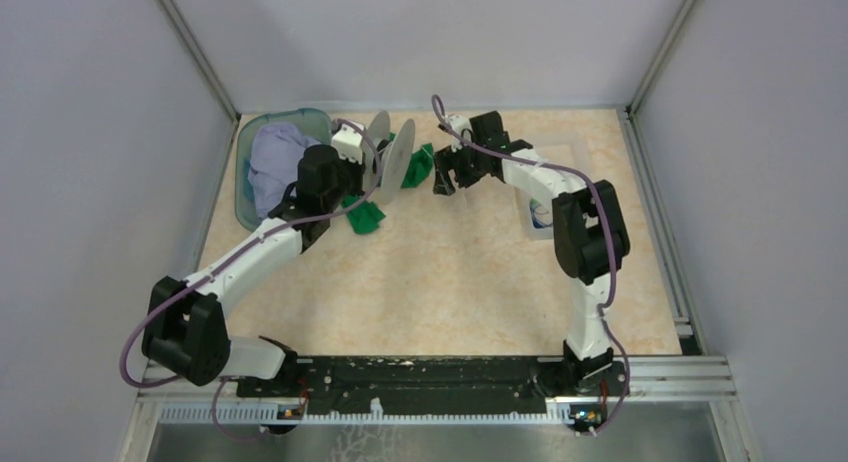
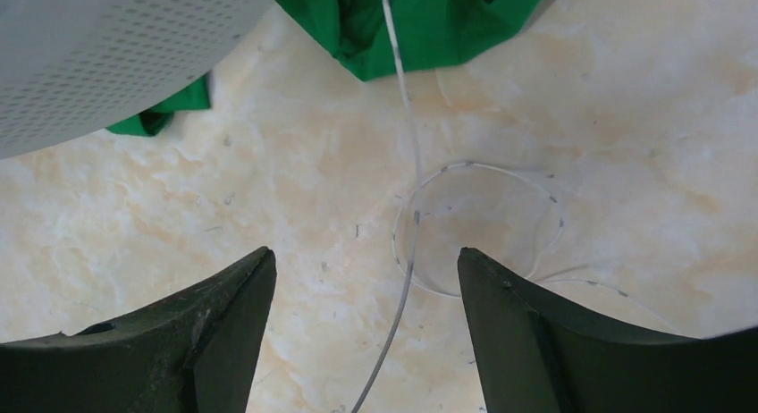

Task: Wrap the cables
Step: Wrap the cable around the cable reel.

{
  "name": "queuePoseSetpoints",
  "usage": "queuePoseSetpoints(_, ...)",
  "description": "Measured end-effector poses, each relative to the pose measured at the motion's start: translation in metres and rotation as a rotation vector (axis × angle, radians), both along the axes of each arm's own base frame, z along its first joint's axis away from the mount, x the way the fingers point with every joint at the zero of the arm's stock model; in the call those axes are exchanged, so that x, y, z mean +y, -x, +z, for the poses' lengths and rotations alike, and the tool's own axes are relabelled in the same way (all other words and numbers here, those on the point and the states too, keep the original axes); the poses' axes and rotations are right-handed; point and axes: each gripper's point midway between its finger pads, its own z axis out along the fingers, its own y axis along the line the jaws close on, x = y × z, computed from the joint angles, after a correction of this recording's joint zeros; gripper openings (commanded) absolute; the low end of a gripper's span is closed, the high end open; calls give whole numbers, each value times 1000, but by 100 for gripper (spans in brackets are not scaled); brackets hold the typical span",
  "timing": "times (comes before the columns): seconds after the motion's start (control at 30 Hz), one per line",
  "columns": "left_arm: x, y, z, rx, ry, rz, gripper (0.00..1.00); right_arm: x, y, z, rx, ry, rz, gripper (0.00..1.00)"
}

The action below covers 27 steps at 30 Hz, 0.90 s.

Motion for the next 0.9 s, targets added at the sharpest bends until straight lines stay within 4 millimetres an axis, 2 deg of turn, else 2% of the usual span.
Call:
queuePoseSetpoints(0.17, -2, 1, 2, 21, 20, -18, 0, -2, -2, -38, 73, 29, -17, 24)
queuePoseSetpoints(0.23, -1, 1, 1, 26, 20, -19, 0, -6, -3, -40, 80, 32, -24, 5)
queuePoseSetpoints(0.27, 0, 1, 1, 28, 19, -18, 0, -8, -5, -38, 71, 31, -27, 0)
queuePoseSetpoints(0.33, 5, 0, 0, 29, 11, -11, 0, -19, -12, -30, 58, 24, -54, 0)
queuePoseSetpoints(0.4, 11, -2, -1, 30, -8, -5, 0, -41, -23, -17, 37, 16, -102, 0)
queuePoseSetpoints(0.47, 16, -3, -3, 32, -28, -3, 0, -67, -31, 2, 3, 6, -155, 0)
queuePoseSetpoints(0.57, 24, -4, -7, 43, -54, -7, 0, -123, -31, 46, -70, -4, -262, 0)
queuePoseSetpoints(0.67, 42, -10, -4, 37, -81, 29, 0, -182, -15, 96, -165, -3, -374, 0)
queuePoseSetpoints(0.73, 51, -14, 1, 26, -92, 54, 0, -214, 1, 127, -230, 6, -442, 0)
queuePoseSetpoints(0.8, 57, -18, 7, 11, -105, 67, 0, -234, 18, 148, -277, 16, -486, 0)
queuePoseSetpoints(0.9, 63, -21, 15, -10, -123, 79, 0, -253, 39, 160, -302, 31, -523, 0)
